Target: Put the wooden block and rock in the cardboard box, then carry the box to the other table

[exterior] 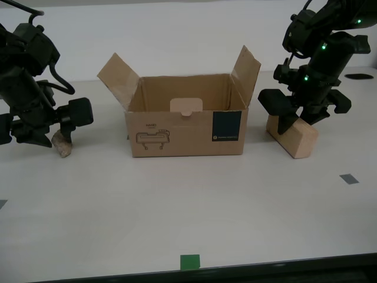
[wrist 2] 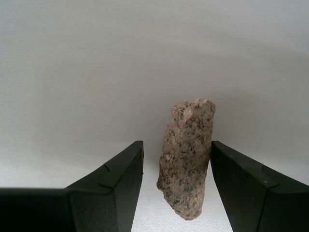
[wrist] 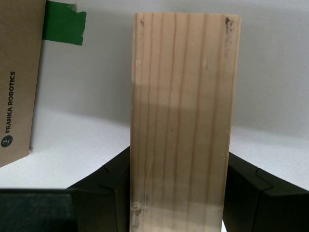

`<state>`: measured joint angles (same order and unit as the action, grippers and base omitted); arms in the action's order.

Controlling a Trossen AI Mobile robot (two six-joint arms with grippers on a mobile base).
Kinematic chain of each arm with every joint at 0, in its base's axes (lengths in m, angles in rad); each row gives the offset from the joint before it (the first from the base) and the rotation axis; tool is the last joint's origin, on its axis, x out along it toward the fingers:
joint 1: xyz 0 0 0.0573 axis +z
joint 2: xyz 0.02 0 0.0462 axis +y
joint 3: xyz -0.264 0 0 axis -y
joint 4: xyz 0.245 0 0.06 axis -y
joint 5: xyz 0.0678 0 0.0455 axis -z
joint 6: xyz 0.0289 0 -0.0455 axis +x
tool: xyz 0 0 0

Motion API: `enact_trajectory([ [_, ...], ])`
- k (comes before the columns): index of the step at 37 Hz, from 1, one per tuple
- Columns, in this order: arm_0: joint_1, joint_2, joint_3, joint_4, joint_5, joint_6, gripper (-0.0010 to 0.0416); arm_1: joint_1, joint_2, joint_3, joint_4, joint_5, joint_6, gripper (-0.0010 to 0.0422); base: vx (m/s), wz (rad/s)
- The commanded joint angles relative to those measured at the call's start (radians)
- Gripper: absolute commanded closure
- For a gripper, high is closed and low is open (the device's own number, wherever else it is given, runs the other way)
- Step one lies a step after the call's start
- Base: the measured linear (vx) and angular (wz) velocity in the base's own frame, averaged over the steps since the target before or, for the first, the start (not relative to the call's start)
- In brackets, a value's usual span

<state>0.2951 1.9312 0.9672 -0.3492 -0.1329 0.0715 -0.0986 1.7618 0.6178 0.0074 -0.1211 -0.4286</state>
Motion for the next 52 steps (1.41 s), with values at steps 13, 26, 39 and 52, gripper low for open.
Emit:
enact_trajectory([
  [13,0.002,-0.001,0.0,0.004,-0.004,-0.001,0.0406,0.0,0.001,0.0,-0.005,0.002,-0.004,0.0231,0.0,0.0],
  [26,0.002,-0.001,0.0,-0.002,-0.004,-0.001,0.0406,0.002,0.087,0.055,-0.032,0.031,0.001,0.0231,0.0,0.0],
  [39,0.002,-0.001,0.0,0.0,-0.004,-0.001,0.0406,0.001,0.091,0.057,-0.036,0.031,-0.002,0.0265,0.0,0.0],
  [52,0.003,-0.005,0.001,0.0,-0.004,-0.001,0.0407,0.001,0.091,0.058,-0.035,0.032,0.0,0.0407,0.0,0.0],
])
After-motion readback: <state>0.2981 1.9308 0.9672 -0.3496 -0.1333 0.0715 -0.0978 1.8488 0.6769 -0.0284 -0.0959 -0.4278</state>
